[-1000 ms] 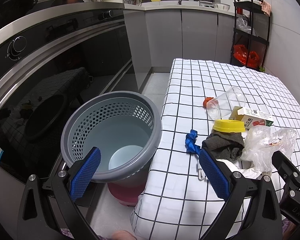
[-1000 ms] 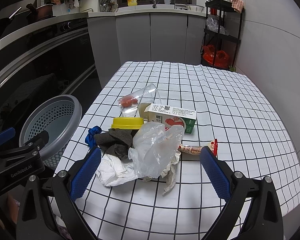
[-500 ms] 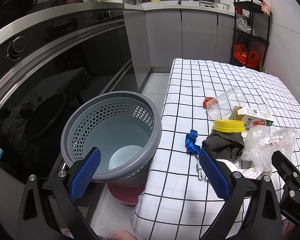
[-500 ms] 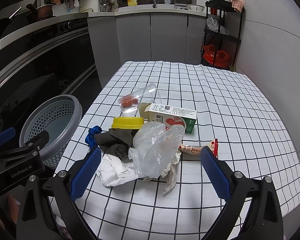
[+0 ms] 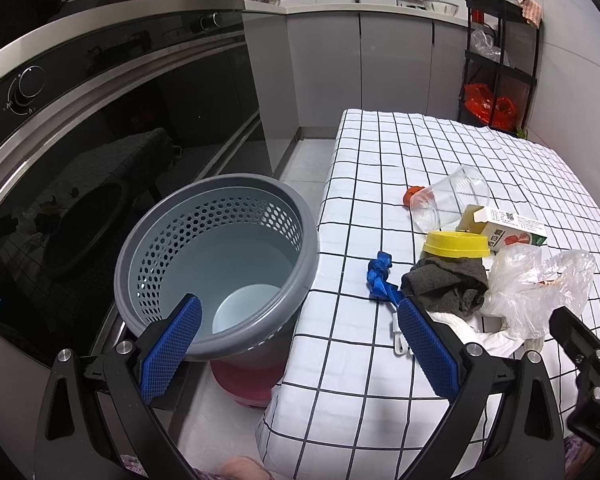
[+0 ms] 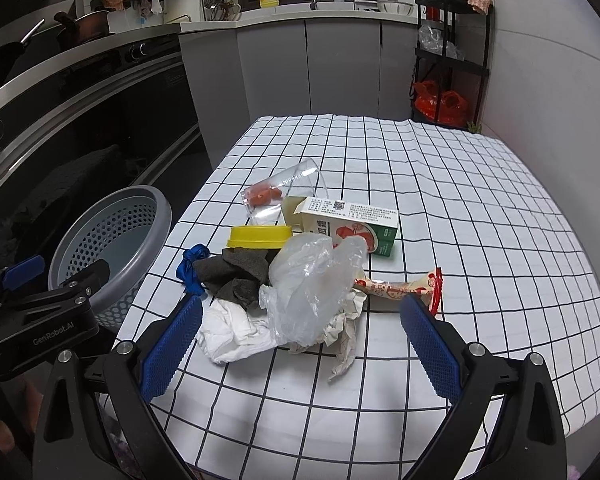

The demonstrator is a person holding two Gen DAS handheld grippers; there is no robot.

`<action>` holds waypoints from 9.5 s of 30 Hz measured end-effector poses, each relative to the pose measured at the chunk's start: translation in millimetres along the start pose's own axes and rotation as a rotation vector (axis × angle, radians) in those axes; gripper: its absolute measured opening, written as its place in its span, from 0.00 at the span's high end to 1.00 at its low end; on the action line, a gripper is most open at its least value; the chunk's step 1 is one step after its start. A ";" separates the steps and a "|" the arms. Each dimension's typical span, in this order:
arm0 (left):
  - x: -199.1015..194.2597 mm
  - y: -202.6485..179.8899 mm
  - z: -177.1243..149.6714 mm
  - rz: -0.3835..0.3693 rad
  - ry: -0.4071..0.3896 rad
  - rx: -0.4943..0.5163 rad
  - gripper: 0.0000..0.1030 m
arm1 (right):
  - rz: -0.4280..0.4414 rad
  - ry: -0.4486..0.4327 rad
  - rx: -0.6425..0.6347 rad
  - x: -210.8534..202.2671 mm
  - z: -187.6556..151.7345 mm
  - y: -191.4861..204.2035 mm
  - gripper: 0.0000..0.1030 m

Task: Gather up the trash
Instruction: 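Grasp the red-and-white snack wrapper with the right gripper while the left gripper reaches for white tissue, then carry the wrapper in the right gripper to the grey basket while the left gripper carries tissue there, then open both grippers over the grey basket to drop the wrapper and tissue, then grasp the crumpled white paper with the right gripper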

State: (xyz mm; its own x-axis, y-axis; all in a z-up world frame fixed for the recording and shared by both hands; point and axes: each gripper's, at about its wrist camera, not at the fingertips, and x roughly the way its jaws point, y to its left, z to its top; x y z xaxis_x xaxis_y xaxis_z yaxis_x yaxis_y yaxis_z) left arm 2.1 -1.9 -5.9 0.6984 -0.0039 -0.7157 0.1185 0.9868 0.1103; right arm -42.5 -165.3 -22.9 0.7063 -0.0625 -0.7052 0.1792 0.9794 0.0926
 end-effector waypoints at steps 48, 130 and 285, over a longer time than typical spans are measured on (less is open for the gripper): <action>46.6 -38.0 -21.1 -0.096 0.105 0.027 0.06 | 0.025 0.162 -0.463 93.7 6.4 -69.8 0.31; 3.1 48.6 56.3 -0.142 -0.128 -0.001 0.91 | 0.311 -0.034 0.040 -17.5 59.8 -5.4 0.78; 88.4 -36.2 -22.6 -0.168 0.125 0.096 0.07 | 0.008 0.070 0.220 24.0 -37.4 -95.4 0.68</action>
State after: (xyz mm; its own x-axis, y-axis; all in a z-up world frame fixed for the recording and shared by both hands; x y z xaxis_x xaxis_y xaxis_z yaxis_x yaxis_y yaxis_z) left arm 43.6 -34.3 -88.8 0.5709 -0.1406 -0.8089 0.2965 0.9540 0.0435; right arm -68.3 -253.1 -74.9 0.6604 -0.0335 -0.7502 0.3236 0.9142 0.2441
